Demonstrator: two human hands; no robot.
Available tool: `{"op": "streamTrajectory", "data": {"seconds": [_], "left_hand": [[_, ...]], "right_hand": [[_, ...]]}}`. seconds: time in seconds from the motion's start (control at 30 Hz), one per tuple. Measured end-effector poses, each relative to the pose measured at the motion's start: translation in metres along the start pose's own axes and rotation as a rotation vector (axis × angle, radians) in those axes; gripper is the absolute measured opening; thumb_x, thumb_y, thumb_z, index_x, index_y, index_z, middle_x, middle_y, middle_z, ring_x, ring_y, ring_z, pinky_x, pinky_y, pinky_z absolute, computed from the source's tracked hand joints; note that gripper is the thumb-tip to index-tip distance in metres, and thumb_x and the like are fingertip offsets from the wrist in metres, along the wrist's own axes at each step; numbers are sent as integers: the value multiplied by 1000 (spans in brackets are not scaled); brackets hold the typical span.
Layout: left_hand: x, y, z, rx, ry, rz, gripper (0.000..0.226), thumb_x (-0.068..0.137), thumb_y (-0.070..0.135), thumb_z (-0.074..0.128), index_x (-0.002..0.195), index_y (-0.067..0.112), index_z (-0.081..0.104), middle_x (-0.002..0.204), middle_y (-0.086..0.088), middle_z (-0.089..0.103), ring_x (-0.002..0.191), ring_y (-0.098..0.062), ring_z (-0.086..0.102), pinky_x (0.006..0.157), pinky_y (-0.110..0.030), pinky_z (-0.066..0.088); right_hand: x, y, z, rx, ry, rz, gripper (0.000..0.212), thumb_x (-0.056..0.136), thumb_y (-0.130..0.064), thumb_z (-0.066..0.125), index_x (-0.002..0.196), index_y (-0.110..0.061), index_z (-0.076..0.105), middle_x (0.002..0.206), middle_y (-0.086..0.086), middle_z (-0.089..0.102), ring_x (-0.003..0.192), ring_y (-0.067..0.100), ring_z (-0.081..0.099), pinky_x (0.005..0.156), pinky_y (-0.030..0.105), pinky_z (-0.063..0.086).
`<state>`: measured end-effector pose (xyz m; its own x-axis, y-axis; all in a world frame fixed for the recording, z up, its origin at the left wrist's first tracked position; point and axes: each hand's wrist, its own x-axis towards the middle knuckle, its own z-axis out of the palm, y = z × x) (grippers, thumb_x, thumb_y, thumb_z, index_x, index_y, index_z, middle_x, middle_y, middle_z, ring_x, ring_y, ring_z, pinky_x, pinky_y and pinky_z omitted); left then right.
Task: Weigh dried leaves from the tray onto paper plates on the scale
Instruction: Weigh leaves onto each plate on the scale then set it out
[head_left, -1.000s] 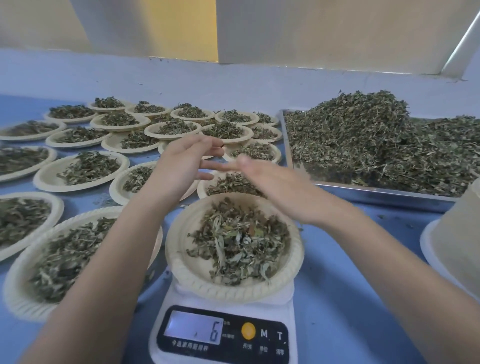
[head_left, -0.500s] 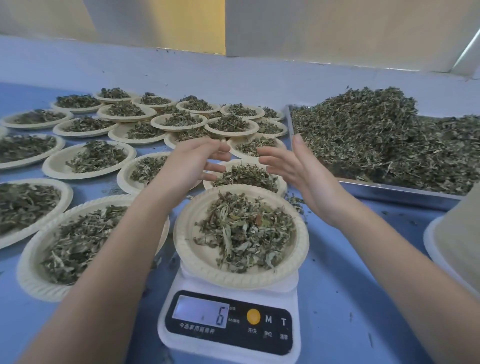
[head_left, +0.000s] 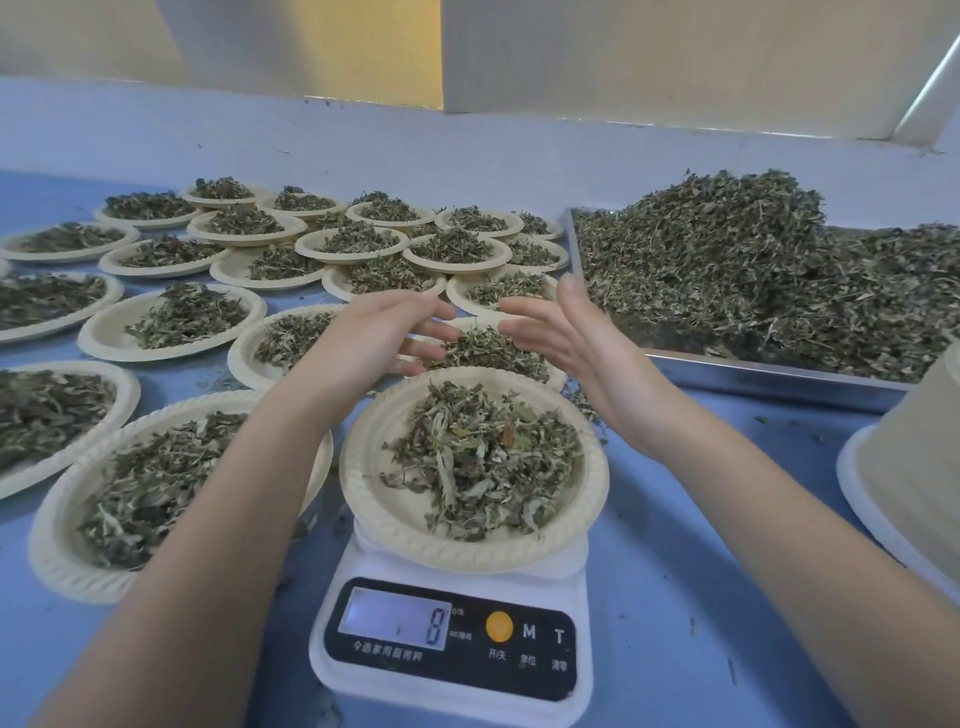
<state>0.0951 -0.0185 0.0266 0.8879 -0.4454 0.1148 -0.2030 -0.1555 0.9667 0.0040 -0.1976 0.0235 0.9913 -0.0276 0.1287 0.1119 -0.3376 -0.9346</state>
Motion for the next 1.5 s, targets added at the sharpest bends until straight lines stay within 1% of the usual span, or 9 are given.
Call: {"op": "streamTrajectory", "data": {"seconds": [0.13, 0.23, 0.4, 0.53, 0.7, 0.8, 1.03, 1.23, 1.5], "left_hand": [[-10, -9, -2, 4, 33, 27, 23, 96, 32, 47, 99, 24, 68, 97, 8, 73, 88, -9, 68, 71, -22, 48], [-13, -12, -2, -32, 51, 18, 21, 96, 32, 49, 99, 25, 68, 97, 8, 73, 89, -11, 69, 70, -22, 47], [-15, -11, -1, -55, 47, 1, 19, 94, 33, 51, 95, 28, 69, 95, 8, 73, 85, -7, 69, 67, -22, 48], [-16, -11, -3, -55, 55, 4, 18, 95, 31, 51, 93, 28, 68, 84, 12, 73, 77, -3, 68, 63, -19, 47], [-16, -10, -5, -105, 72, 6, 18, 94, 25, 51, 94, 21, 69, 80, 7, 71, 82, -14, 68, 75, -29, 52], [-15, -9, -4, -117, 85, 7, 17, 94, 27, 52, 91, 23, 68, 79, 10, 71, 63, -2, 63, 70, -25, 48], [-15, -9, -8, -138, 77, 3, 18, 94, 27, 51, 96, 20, 68, 81, 9, 69, 64, -3, 65, 62, -18, 48], [-13, -10, -7, -116, 83, -3, 17, 95, 28, 51, 95, 23, 67, 91, 5, 72, 69, -5, 66, 67, -22, 48], [-12, -12, -10, -134, 74, -9, 18, 94, 27, 51, 95, 20, 67, 83, 6, 70, 67, -7, 65, 67, -24, 49]], "right_hand": [[-4, -2, -5, -85, 81, -9, 56, 82, -77, 25, 116, -45, 55, 129, -14, 58, 119, 1, 52, 114, 43, 27], [-9, -10, -18, -228, 216, -61, 39, 88, -57, 48, 117, -37, 63, 112, -23, 64, 102, -7, 58, 97, 24, 43], [-14, -28, 1, -570, 36, -207, 12, 89, -39, 62, 94, -50, 65, 91, -24, 65, 83, 3, 61, 76, 17, 45], [-10, -43, 17, -677, -37, -200, 27, 90, -49, 53, 112, -42, 67, 93, -17, 65, 80, -3, 56, 72, 9, 39], [-10, -59, 34, -916, -195, -177, 47, 81, -68, 49, 121, -46, 57, 100, -6, 61, 89, 7, 55, 83, 27, 47], [-9, -64, 44, -1098, -249, -141, 45, 77, -66, 56, 118, -47, 57, 85, -14, 46, 89, 11, 46, 78, 32, 43], [-5, -69, 46, -1028, -234, -197, 16, 78, -27, 68, 93, -29, 75, 79, -15, 63, 59, -4, 47, 62, 10, 38], [-13, -71, 42, -1074, -288, -117, 37, 72, -62, 63, 104, -44, 65, 88, -18, 58, 86, 6, 54, 80, 28, 47], [-9, -75, 32, -883, -136, -197, 17, 73, -24, 71, 87, -34, 73, 77, -13, 65, 56, -10, 52, 59, 8, 41]]}}
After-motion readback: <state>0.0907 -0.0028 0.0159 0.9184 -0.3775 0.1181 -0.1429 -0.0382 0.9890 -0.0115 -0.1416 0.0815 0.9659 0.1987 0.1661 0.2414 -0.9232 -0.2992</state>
